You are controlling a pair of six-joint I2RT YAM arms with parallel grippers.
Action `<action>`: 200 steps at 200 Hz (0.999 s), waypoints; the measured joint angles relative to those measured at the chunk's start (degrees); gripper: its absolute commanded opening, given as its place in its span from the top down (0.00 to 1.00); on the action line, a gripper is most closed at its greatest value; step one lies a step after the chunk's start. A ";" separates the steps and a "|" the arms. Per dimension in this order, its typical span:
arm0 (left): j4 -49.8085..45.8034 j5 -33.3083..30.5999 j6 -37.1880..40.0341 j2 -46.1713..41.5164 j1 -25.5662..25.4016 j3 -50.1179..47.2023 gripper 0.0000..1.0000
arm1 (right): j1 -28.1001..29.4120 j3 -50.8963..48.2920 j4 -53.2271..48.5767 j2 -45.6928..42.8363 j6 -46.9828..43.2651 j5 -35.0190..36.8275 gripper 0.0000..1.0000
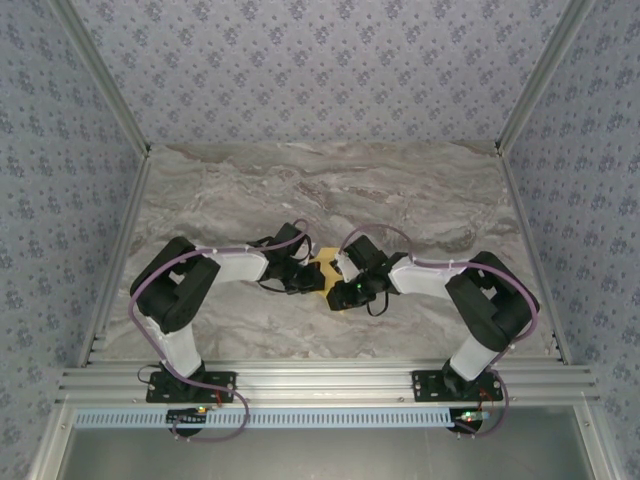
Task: Fold a paper plane with a square sheet of paper (fold left side to right side)
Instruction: Third fold the triangle at the center of the table.
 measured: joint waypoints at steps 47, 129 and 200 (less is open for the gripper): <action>0.00 0.00 0.00 0.00 0.00 0.00 0.99 | 0.00 -0.20 -0.85 -0.07 -0.61 0.87 0.85; 0.00 0.00 0.02 0.00 0.00 0.00 0.99 | 0.37 -5.55 -2.03 -5.44 -0.61 1.86 0.85; 0.00 0.02 0.02 0.00 0.00 0.00 0.99 | -0.87 -6.01 -5.86 -14.47 0.81 0.39 0.86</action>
